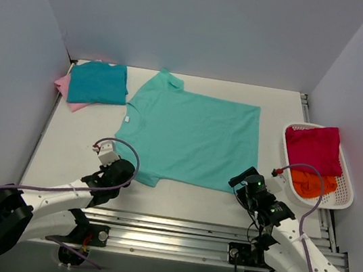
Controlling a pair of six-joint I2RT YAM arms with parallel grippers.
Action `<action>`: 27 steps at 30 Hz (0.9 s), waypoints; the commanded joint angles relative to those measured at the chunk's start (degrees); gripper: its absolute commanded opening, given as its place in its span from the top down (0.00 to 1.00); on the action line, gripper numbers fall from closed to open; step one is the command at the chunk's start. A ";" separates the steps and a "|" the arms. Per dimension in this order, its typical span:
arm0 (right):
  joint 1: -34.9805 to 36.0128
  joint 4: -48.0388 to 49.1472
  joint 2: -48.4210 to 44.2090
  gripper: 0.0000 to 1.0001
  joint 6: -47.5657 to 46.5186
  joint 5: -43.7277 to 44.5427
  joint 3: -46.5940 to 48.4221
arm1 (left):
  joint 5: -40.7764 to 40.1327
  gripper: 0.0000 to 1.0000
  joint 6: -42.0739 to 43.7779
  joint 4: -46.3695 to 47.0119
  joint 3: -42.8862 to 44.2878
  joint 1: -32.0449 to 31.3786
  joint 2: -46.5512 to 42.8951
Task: Fold and stack the t-shirts
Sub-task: Fold the tshirt
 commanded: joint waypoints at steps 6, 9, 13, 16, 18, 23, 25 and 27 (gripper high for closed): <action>-5.94 -0.64 4.90 0.10 -1.38 -2.67 0.85 | 2.70 0.98 2.50 5.17 -0.47 2.30 0.14; -8.48 0.41 9.65 0.11 -3.66 -3.02 2.17 | 3.06 0.98 2.77 5.34 -0.56 2.83 -0.13; -11.13 1.99 15.80 0.18 -6.12 -5.21 4.01 | 3.67 0.98 2.94 5.52 -1.09 3.54 -0.92; -13.41 3.04 20.20 0.20 -7.53 -7.59 4.98 | 4.11 0.98 3.03 5.87 -1.87 3.89 -1.71; -14.38 3.57 22.05 0.24 -8.68 -8.47 5.42 | 4.64 0.98 3.12 6.40 -2.23 3.98 -1.97; -15.27 3.93 21.70 0.49 -9.47 -8.65 5.07 | 5.34 0.98 3.38 6.75 -2.32 4.33 -1.97; -15.27 3.32 20.82 0.69 -9.47 -7.95 4.72 | 5.34 0.98 3.47 6.84 -2.23 4.42 -1.97; -15.27 2.88 18.11 0.91 -9.47 -7.86 4.11 | 5.26 0.98 3.47 6.75 -2.14 4.50 -1.89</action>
